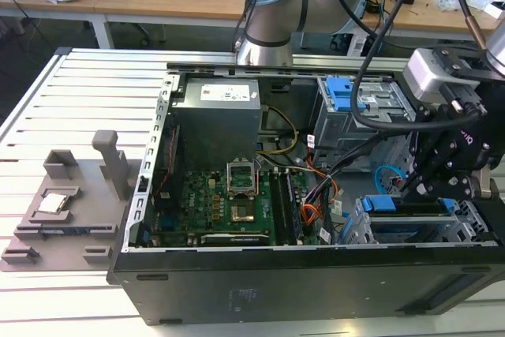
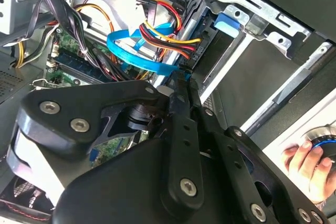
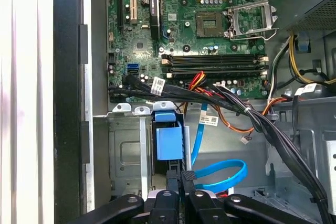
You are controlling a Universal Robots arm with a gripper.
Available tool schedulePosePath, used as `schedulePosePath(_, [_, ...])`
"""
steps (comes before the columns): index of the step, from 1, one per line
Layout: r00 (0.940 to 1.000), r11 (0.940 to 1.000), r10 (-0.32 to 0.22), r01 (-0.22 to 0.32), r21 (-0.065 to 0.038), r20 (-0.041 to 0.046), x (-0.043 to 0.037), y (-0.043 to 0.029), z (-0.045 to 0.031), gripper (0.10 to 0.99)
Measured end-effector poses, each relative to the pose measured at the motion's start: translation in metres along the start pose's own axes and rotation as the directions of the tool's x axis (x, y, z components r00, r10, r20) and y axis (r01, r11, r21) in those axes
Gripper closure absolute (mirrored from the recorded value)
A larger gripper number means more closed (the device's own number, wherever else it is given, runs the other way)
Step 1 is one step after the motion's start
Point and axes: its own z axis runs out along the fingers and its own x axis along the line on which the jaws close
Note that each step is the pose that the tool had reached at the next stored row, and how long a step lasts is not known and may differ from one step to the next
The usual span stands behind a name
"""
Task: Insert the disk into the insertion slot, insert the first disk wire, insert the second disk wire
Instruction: 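Insert the second disk wire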
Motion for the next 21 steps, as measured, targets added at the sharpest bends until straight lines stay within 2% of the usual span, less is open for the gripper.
schedulePosePath(9, [1.0,1.0,0.0,0.0,0.0,-0.0001,0.0001,-0.0013,0.0035,0.929])
schedulePosePath(13, [1.0,1.0,0.001,-0.001,0.0,-0.007,-0.0033,-0.0011,0.0023,0.929])
schedulePosePath(21, [1.0,1.0,0.0,0.0,0.0,-0.005,-0.0048,-0.001,0.0025,0.929])
